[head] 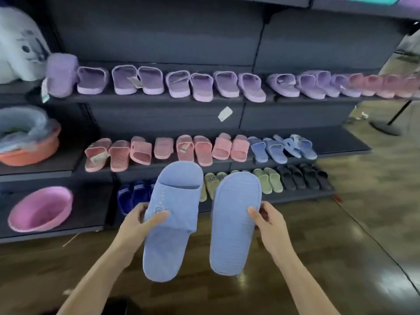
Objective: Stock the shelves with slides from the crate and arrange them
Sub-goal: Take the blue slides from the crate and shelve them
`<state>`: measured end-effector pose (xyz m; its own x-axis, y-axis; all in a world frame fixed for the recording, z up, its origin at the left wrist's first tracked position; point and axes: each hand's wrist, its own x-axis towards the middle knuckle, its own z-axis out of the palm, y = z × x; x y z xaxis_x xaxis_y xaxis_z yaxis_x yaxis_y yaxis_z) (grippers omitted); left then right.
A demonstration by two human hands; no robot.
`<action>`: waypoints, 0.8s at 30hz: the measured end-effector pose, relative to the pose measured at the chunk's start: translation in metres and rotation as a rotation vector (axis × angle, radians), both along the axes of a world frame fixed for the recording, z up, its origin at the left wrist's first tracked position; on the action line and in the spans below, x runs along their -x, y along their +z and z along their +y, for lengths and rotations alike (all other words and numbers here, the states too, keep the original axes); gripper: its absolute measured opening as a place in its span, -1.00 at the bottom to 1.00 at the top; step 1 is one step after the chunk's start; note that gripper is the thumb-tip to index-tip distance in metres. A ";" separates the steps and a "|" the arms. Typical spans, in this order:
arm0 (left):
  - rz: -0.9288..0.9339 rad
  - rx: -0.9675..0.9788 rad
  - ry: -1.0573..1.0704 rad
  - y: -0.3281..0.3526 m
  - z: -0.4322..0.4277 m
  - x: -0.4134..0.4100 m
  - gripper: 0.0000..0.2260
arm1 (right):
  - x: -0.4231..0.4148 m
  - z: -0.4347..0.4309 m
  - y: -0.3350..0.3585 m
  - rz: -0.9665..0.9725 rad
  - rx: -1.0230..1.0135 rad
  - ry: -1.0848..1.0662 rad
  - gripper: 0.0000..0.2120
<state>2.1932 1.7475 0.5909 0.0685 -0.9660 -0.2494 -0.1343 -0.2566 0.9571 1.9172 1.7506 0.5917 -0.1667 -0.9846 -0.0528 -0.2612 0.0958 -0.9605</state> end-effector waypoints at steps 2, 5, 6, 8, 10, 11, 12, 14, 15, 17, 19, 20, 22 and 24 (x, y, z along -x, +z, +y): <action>-0.005 0.002 -0.050 -0.002 -0.014 0.031 -0.08 | 0.032 -0.005 0.001 0.011 0.005 -0.032 -0.85; -0.002 0.000 -0.124 -0.005 -0.032 0.072 -0.21 | 0.072 -0.008 0.000 0.023 0.012 -0.098 -0.88; -0.005 -0.001 -0.142 -0.006 -0.039 0.085 -0.23 | 0.084 -0.008 0.001 0.021 0.014 -0.118 -0.88; -0.002 -0.009 -0.189 -0.005 -0.052 0.109 -0.24 | 0.105 -0.009 -0.001 0.025 0.005 -0.162 -0.88; 0.027 -0.030 -0.237 -0.004 -0.066 0.133 -0.30 | 0.122 -0.008 -0.005 0.031 -0.009 -0.210 -0.89; 0.041 -0.032 -0.265 -0.003 -0.072 0.145 -0.33 | 0.130 -0.008 -0.008 0.035 -0.014 -0.237 -0.90; 0.051 -0.024 -0.289 -0.004 -0.080 0.155 -0.37 | 0.137 -0.009 -0.010 0.042 -0.017 -0.265 -0.91; 0.055 -0.012 -0.346 -0.002 -0.096 0.177 -0.43 | 0.151 -0.013 -0.012 0.057 -0.037 -0.322 -0.92; 0.065 -0.015 -0.377 -0.002 -0.105 0.187 -0.46 | 0.157 -0.016 -0.013 0.055 -0.047 -0.348 -0.93; 0.092 -0.039 -0.420 -0.004 -0.126 0.209 -0.53 | 0.171 -0.025 -0.015 0.043 -0.058 -0.404 -0.93; 0.083 -0.055 -0.446 -0.010 -0.153 0.229 -0.64 | 0.185 -0.038 -0.014 0.044 -0.054 -0.458 -0.91; 0.068 -0.061 -0.463 -0.012 -0.168 0.238 -0.71 | 0.192 -0.046 -0.014 0.045 -0.048 -0.482 -0.90; 0.072 -0.047 -0.544 -0.017 -0.201 0.253 -0.59 | 0.206 -0.063 -0.013 0.036 -0.047 -0.540 -0.88; 0.071 -0.045 -0.635 -0.015 -0.230 0.267 -0.33 | 0.219 -0.083 -0.012 0.026 -0.041 -0.592 -0.91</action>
<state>1.9257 1.5174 0.5754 -0.5319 -0.8013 -0.2738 -0.2104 -0.1882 0.9593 1.6981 1.6677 0.5800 -0.6883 -0.7213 -0.0772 -0.1754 0.2688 -0.9471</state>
